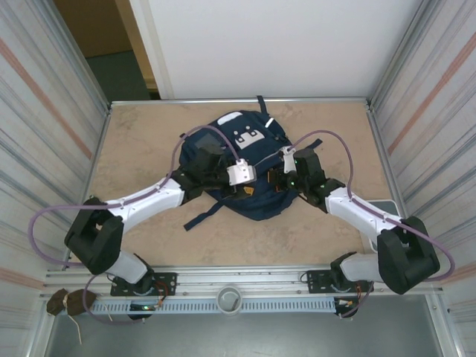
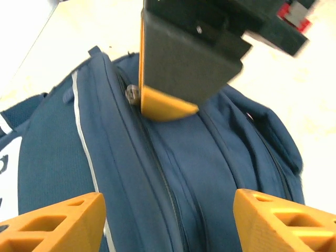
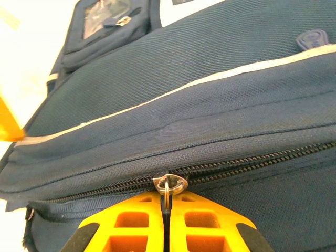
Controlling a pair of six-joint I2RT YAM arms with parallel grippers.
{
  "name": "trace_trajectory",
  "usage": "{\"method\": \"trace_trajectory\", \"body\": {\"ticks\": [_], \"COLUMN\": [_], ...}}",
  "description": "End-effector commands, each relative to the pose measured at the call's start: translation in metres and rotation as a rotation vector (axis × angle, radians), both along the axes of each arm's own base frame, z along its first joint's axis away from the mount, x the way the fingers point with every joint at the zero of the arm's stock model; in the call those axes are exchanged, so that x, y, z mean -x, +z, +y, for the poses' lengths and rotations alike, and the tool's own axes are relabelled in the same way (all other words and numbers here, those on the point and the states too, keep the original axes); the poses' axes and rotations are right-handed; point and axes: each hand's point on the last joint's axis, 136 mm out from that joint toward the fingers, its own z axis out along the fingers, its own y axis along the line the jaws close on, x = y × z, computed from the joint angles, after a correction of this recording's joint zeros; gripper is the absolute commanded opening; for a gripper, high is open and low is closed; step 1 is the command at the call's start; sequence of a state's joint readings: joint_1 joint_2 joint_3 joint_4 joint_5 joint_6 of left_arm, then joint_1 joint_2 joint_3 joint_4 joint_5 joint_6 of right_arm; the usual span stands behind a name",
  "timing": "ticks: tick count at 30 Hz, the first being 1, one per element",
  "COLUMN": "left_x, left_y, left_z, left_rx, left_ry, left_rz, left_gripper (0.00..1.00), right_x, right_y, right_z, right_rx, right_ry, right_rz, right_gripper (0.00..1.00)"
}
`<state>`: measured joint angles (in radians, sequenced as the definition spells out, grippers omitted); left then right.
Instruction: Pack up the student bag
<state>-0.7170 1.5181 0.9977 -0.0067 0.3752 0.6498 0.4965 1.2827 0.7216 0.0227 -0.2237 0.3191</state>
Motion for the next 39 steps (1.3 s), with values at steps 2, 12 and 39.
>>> {"method": "trace_trajectory", "body": {"ticks": [2,12,39], "left_x": [-0.016,-0.004,-0.015], "left_y": [-0.014,0.009,-0.005], "left_z": [-0.003,0.028,0.013], "left_rx": [-0.075,0.085,-0.07], "left_ry": [0.04,-0.034,0.027], "left_rz": [0.006,0.071,0.037], "left_gripper": [0.55,0.09,0.5], "right_x": [0.007,-0.002,0.016], "right_y": [0.035,0.003,0.046], "right_z": [0.02,-0.029,0.03], "right_rx": [-0.095,0.123,-0.079], "right_ry": [0.052,-0.051,0.086], "right_rz": [-0.088,-0.065,-0.12], "right_gripper": [0.0,0.0,0.0]}}
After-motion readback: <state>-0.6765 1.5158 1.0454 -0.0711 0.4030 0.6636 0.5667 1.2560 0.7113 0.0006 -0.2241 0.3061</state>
